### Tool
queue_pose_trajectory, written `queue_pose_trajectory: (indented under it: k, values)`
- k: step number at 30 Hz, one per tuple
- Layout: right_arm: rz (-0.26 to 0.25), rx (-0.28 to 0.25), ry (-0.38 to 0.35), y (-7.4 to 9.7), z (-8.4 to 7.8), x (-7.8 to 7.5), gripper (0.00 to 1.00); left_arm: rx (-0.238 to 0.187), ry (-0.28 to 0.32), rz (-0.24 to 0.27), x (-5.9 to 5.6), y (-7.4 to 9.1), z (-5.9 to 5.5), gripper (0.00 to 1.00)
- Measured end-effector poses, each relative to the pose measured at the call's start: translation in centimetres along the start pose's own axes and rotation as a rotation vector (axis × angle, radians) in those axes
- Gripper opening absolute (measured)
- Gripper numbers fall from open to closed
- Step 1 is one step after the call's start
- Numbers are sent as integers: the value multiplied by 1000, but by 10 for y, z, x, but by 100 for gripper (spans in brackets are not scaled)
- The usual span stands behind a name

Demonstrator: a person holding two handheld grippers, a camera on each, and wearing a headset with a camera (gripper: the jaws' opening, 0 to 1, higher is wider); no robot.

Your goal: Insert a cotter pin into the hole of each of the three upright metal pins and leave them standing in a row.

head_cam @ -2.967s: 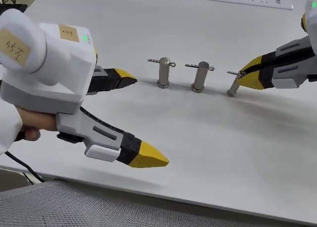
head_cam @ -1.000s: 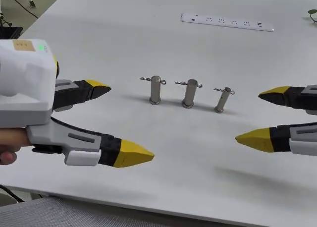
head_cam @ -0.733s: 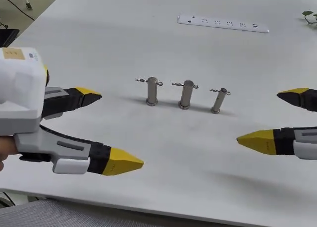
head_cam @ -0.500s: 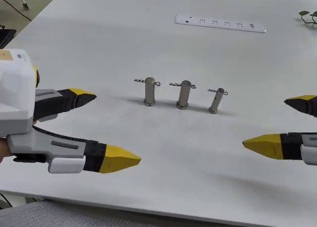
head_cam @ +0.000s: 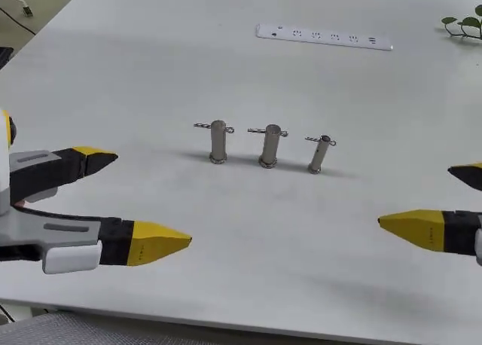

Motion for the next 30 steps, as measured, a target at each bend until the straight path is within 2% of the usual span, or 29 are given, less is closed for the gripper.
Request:
queue_pose_trajectory:
  k: [3, 7, 11, 17, 22, 30]
  values:
    - [7, -29, -41, 0, 2, 2, 93, 3, 16, 11, 0, 2, 0, 99]
    - [1, -12, -35, -4, -2, 5, 93, 5, 30, 16, -1, 2, -1, 99]
    - [15, -21, -73, -8, -3, 9, 92, 14, 45, 15, -3, 0, -3, 99]
    - [21, 24, -29, -13, -3, 6, 92, 14, 64, 18, -3, -2, -1, 99]
    - [36, 19, -11, -13, 5, 4, 91, 11, 62, 31, 0, -3, 5, 99]
    - [37, 24, 6, -9, 7, 3, 90, 1, 60, 40, -1, -4, 12, 99]
Point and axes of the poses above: the centre of the closed fingertips' face, and the gripper's own axes: y roughly backward along the fingers, x roughly to its left, z roughly out of its top, the point moved 2 cm from there along y, roughly backward along the fingers, and after that the axes turned 6 degrees about x, right-handed, at the moved point
